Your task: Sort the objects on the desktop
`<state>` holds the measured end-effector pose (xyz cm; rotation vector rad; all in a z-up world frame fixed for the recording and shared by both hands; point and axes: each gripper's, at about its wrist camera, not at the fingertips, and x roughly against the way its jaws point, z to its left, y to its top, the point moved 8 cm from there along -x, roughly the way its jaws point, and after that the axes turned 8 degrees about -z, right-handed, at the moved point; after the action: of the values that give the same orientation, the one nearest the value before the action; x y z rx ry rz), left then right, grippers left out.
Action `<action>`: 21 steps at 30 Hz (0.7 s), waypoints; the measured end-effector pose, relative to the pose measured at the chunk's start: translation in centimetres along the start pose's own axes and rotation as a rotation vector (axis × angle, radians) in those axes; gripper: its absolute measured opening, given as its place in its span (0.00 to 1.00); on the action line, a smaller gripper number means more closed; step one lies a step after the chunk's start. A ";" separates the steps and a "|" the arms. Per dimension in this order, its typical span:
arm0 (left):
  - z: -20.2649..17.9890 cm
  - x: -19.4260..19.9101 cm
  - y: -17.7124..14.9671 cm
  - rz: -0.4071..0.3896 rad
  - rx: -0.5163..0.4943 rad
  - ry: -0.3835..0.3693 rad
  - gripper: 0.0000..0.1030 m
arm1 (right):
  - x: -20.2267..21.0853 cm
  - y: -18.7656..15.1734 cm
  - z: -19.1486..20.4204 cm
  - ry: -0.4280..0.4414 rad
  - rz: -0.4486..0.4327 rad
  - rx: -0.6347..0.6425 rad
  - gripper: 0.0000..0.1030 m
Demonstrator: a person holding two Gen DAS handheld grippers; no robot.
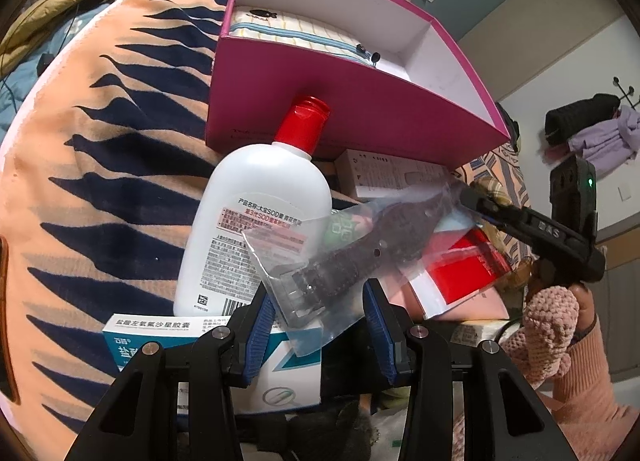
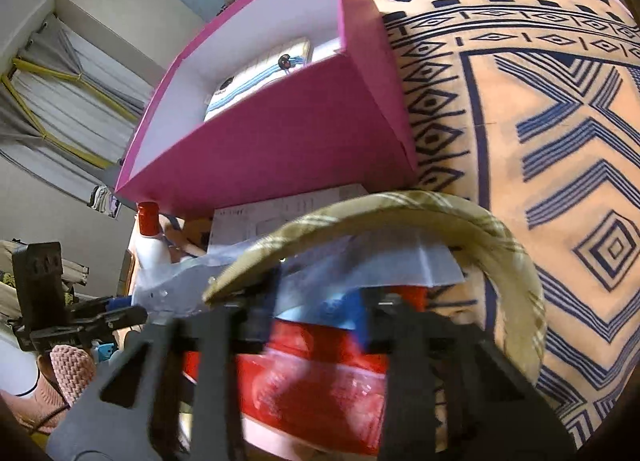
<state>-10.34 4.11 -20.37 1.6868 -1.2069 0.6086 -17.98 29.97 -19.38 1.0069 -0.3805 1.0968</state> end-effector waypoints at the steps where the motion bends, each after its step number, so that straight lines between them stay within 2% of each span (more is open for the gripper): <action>1: 0.0 0.0 0.0 -0.001 -0.001 0.000 0.43 | -0.1 -0.1 -0.1 -0.003 0.005 -0.003 0.17; 8: 0.6 0.1 0.0 -0.011 0.054 -0.011 0.32 | 1.3 -0.2 0.3 0.055 -0.029 -0.043 0.10; 21: 1.3 3.9 1.4 -0.079 0.106 -0.061 0.30 | 4.2 -1.5 3.8 0.204 -0.054 -0.110 0.09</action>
<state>-10.27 1.08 -17.19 1.8453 -1.1626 0.5853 -14.03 29.07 -15.13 0.7954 -0.2441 1.1063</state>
